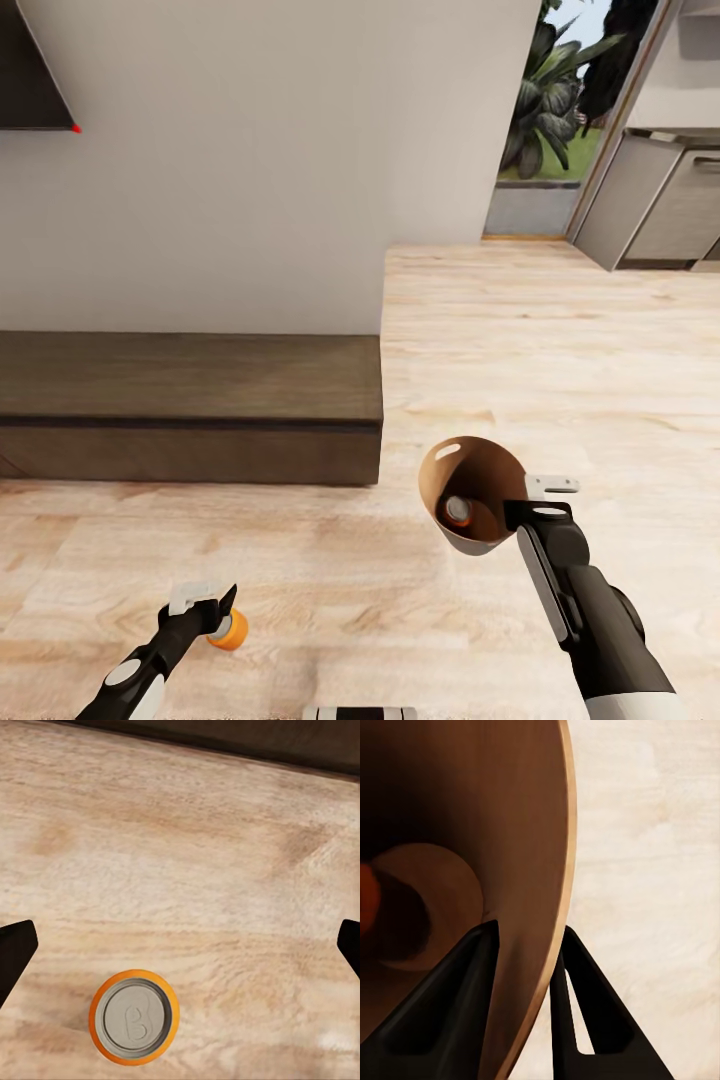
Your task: Put the three can of soda from the living room inside the tash can in the kitchen.
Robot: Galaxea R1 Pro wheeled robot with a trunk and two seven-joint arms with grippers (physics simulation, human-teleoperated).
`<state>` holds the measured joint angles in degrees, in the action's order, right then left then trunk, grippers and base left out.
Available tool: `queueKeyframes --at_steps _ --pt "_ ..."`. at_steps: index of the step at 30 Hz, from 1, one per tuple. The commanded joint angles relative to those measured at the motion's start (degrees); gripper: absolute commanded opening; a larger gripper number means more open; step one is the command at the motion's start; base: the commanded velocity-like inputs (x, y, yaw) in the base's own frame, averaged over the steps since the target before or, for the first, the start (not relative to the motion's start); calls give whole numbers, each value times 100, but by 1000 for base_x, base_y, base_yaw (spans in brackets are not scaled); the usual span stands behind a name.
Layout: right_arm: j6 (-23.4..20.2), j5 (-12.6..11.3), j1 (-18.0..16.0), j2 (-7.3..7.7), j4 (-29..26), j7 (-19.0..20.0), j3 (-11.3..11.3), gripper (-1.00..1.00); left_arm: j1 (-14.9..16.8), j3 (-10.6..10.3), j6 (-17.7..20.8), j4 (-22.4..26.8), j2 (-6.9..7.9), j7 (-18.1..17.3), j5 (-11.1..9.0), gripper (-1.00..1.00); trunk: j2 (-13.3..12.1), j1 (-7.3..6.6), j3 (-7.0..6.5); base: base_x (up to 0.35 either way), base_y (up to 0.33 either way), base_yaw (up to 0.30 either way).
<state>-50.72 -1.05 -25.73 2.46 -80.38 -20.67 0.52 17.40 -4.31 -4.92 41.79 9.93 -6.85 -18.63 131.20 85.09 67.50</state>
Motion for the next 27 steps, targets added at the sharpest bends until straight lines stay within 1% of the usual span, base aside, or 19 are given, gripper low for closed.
queueKeyframes --at_steps 1,21,27 --pt "1 45 -3 0 -4 10 1 -100 0 0 0 2 0 0 0 100 0 -1 9 0 0 0" --pt "1 48 -3 0 -4 10 1 -100 0 9 0 -3 0 0 -1 100 0 -1 191 0 1 0" --pt "1 45 -3 0 -4 10 1 -100 0 9 0 -4 0 0 -1 100 0 -1 245 0 105 0"
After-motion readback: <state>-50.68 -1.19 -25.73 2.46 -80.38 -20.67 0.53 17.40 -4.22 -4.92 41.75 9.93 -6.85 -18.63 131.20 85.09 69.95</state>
